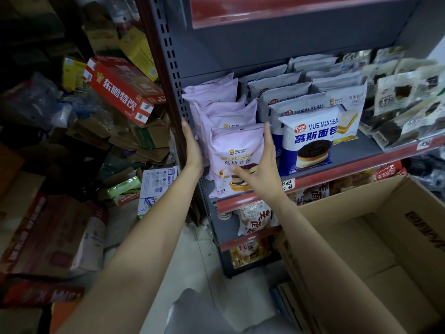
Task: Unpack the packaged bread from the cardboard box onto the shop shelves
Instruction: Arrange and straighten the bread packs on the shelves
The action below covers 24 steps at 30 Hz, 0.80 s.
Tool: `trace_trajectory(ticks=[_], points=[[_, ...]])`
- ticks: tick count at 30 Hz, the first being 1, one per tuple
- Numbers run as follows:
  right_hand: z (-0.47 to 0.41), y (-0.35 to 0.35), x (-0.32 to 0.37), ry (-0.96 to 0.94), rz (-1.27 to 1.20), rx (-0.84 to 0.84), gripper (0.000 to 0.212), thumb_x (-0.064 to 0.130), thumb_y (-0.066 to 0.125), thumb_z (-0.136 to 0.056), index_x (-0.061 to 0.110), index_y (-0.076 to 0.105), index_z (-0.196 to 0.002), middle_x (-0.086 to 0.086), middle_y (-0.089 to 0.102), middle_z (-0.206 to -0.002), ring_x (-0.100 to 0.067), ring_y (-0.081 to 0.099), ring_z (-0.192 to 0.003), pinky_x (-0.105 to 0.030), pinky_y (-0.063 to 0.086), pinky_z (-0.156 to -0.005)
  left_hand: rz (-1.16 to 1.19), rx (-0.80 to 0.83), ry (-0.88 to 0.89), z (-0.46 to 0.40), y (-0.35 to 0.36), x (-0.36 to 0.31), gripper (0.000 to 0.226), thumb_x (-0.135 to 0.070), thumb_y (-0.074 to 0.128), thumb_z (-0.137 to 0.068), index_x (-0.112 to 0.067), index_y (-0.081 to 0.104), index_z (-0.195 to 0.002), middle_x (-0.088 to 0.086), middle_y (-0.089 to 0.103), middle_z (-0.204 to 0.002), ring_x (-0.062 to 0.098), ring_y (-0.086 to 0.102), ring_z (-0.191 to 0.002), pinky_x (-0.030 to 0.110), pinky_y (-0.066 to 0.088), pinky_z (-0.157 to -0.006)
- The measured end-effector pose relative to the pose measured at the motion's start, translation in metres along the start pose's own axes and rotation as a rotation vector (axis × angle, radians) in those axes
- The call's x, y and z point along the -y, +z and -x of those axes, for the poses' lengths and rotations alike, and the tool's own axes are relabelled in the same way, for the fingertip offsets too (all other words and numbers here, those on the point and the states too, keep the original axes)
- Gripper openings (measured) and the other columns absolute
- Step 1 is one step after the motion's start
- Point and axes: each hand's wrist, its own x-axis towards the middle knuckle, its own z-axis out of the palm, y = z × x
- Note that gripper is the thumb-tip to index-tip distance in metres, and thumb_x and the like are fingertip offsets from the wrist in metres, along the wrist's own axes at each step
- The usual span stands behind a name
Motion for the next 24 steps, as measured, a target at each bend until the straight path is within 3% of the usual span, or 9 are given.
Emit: trace_trajectory(ticks=[2,5,7,9,12,15,20,22,24], points=[[-0.002,-0.007,-0.004,0.046,-0.125,0.012,0.112,0.036,0.078,-0.073,0.034,-0.008,-0.145,0.029,0.000,-0.148,0.003,0.003,-0.142,-0.021,0.012,-0.114,0.009,-0.070,0.052,0.022,-0.002,-0.005,0.069,-0.070,0.027,-0.088,-0.033,0.029,-0.146,-0.004,0.033,-0.152,0.014,0.037,-0.137,0.033,0.038,-0.102],[-0.010,-0.016,-0.005,0.119,-0.217,0.123,0.110,0.038,0.072,-0.079,0.030,-0.013,-0.147,0.022,-0.001,-0.151,-0.001,0.004,-0.143,-0.034,0.014,-0.119,0.018,0.036,0.115,0.049,0.002,-0.002,0.089,-0.079,0.033,-0.072,-0.036,0.019,-0.148,-0.007,0.019,-0.157,0.011,0.026,-0.140,0.034,0.033,-0.110],[-0.014,-0.017,0.003,0.208,-0.223,0.212,0.101,0.034,0.066,-0.086,0.028,-0.013,-0.148,0.019,0.008,-0.149,0.007,0.011,-0.133,-0.024,0.020,-0.113,-0.036,0.056,0.125,0.058,0.013,0.005,0.079,-0.074,0.026,-0.083,-0.034,0.015,-0.150,-0.006,0.014,-0.159,0.014,0.015,-0.145,0.045,0.020,-0.117],[-0.017,-0.016,0.006,0.244,-0.201,0.252,0.095,0.032,0.062,-0.089,0.023,-0.011,-0.149,0.016,0.015,-0.147,0.009,0.015,-0.124,-0.013,0.023,-0.103,-0.074,0.019,0.099,0.064,0.023,0.008,0.083,-0.079,0.029,-0.080,-0.036,0.015,-0.150,-0.004,0.014,-0.159,0.021,0.008,-0.147,0.051,0.011,-0.118],[-0.020,-0.016,0.001,0.236,-0.160,0.258,0.090,0.035,0.059,-0.090,0.022,-0.008,-0.149,0.013,0.018,-0.148,0.007,0.019,-0.122,-0.011,0.022,-0.098,-0.091,-0.055,0.056,0.075,0.029,0.002,0.111,-0.094,0.039,-0.057,-0.036,0.017,-0.150,-0.012,0.012,-0.158,0.006,0.014,-0.144,0.033,0.017,-0.115],[-0.023,-0.020,0.001,0.238,-0.109,0.307,0.088,0.040,0.057,-0.090,0.025,-0.008,-0.149,0.009,0.022,-0.149,0.000,0.025,-0.122,-0.019,0.025,-0.100,-0.096,-0.061,0.090,0.078,0.028,0.002,0.113,-0.094,0.040,-0.056,-0.035,0.017,-0.150,-0.013,0.014,-0.158,0.002,0.017,-0.142,0.038,0.016,-0.119],[-0.029,-0.021,-0.002,0.215,-0.039,0.361,0.086,0.052,0.052,-0.089,0.033,-0.008,-0.148,-0.001,0.029,-0.152,-0.020,0.038,-0.132,-0.030,0.033,-0.102,-0.196,-0.044,0.069,0.081,0.024,-0.003,0.118,-0.098,0.031,-0.051,-0.036,0.011,-0.150,-0.013,0.011,-0.157,-0.004,0.015,-0.135,0.032,0.012,-0.115],[-0.031,-0.023,-0.002,0.209,-0.083,0.363,0.086,0.060,0.052,-0.084,0.039,-0.003,-0.146,0.004,0.029,-0.152,-0.018,0.035,-0.136,-0.034,0.031,-0.109,-0.225,-0.023,0.090,0.075,0.019,-0.001,0.120,-0.098,0.029,-0.052,-0.031,0.010,-0.151,-0.008,0.011,-0.158,0.001,0.014,-0.139,0.029,0.009,-0.115],[-0.034,-0.024,-0.002,0.200,-0.152,0.355,0.084,0.063,0.058,-0.078,0.043,0.009,-0.143,0.009,0.032,-0.150,-0.011,0.034,-0.136,-0.039,0.030,-0.113,-0.211,-0.007,0.020,0.062,0.012,0.011,0.118,-0.098,0.031,-0.055,-0.029,0.020,-0.150,-0.002,0.022,-0.157,0.010,0.022,-0.142,0.036,0.013,-0.119]])
